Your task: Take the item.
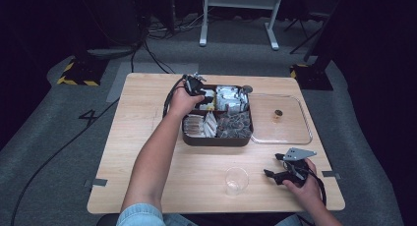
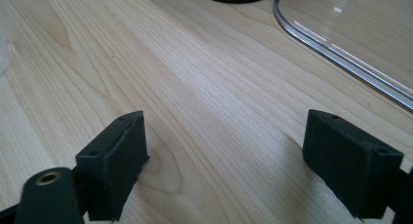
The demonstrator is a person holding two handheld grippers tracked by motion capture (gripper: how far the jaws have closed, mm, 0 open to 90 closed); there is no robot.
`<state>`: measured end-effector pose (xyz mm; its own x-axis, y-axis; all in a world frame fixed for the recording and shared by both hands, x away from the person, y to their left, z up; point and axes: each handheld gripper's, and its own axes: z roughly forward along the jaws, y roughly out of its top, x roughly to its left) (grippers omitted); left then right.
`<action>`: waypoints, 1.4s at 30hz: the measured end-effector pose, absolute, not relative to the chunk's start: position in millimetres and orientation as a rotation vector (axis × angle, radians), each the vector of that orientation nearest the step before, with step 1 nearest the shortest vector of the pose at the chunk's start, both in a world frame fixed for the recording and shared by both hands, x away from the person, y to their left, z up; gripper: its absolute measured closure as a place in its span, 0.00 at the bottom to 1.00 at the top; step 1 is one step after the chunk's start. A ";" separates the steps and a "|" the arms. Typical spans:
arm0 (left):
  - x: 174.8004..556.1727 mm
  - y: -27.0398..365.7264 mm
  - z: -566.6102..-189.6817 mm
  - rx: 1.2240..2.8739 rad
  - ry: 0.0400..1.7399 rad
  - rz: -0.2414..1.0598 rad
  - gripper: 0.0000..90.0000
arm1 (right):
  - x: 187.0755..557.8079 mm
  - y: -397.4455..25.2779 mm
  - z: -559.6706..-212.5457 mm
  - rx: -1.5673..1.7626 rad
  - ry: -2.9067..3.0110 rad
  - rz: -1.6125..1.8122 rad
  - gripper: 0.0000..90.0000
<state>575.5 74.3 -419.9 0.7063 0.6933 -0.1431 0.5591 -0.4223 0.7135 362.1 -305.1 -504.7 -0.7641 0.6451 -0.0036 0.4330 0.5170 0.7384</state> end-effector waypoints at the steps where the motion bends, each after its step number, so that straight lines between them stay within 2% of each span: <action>1: 575.5 74.3 -419.9 2.135 0.950 0.221 0.58 | 362.1 -305.1 -504.7 0.906 2.483 1.093 0.18; 10: 585.2 62.6 -433.7 2.223 0.941 0.204 0.60 | 362.1 -305.1 -504.7 0.906 2.483 1.093 0.18; 18: 588.2 63.3 -441.0 2.211 0.999 0.171 0.60 | 362.2 -305.2 -504.7 0.906 2.483 1.094 0.18; 21: 588.9 64.5 -442.2 2.231 1.019 0.147 0.67 | 362.3 -305.0 -504.7 0.907 2.483 1.094 0.18; 32: 595.1 66.6 -447.3 2.274 1.057 0.163 0.66 | 362.4 -305.0 -504.7 0.904 2.482 1.094 0.18; 42: 592.5 62.5 -450.2 2.342 1.056 0.101 0.87 | 362.4 -305.0 -504.7 0.906 2.482 1.095 0.18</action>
<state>592.5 62.5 -450.2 0.6863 0.7104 -0.1560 0.6681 -0.5310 0.5212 362.4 -305.0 -504.7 -0.7640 0.6452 -0.0035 0.4325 0.5161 0.7393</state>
